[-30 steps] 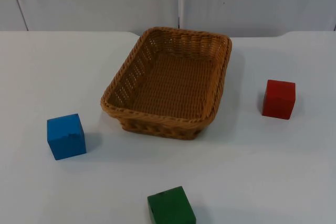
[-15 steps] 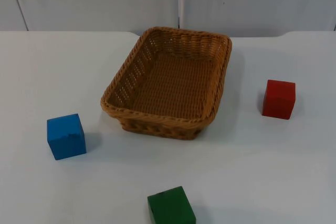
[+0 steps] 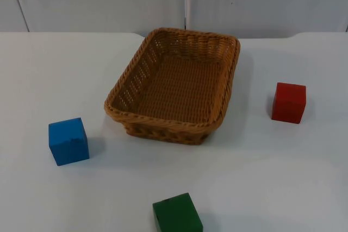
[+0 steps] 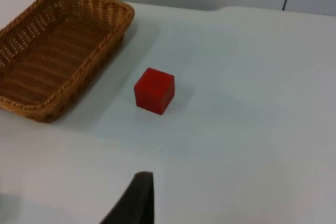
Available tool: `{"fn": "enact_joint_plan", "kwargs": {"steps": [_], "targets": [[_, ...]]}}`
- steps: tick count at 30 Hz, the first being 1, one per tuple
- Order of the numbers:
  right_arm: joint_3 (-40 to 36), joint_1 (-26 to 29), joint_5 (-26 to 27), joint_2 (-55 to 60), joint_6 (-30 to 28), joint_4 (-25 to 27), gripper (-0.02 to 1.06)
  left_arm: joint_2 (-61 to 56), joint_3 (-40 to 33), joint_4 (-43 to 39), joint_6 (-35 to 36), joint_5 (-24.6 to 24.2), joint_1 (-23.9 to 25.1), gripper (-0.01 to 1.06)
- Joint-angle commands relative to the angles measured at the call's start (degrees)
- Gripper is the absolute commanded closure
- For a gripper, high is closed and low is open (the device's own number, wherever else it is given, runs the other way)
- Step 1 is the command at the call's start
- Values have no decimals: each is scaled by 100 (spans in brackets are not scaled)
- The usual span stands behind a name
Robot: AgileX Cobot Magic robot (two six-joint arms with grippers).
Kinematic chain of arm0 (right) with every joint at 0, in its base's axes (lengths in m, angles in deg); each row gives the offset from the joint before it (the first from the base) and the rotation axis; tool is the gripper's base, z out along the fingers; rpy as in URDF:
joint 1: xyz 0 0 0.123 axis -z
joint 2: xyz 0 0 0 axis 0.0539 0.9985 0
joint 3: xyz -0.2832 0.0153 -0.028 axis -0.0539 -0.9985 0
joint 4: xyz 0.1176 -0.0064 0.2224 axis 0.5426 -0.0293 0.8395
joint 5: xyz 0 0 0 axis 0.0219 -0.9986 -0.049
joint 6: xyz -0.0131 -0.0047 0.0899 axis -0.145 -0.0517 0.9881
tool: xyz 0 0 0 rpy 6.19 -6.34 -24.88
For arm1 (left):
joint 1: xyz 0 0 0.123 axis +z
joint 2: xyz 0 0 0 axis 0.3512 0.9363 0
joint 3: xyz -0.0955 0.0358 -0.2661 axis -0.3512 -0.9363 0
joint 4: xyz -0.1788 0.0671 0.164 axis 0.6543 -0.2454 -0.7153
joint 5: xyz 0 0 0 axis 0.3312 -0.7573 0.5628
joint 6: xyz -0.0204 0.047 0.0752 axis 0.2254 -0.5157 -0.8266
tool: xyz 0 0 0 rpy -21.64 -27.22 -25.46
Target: Pick up one cube with each hand and place exactly two cubes into the same basket, leaving the remaining cube outside.
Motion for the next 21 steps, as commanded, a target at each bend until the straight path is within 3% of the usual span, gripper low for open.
{"fn": "enact_joint_plan", "kwargs": {"steps": [1,8,21], "targets": [[23,41,208,124,-16,11,-1,110,29,82,0,136,22,0],[48,41,371,464,-16,11,-1,401,40,82,0,275,22,0],[1128,41,344,1632,-16,11,-1,1394,782,72,-123,374,22,0]]}}
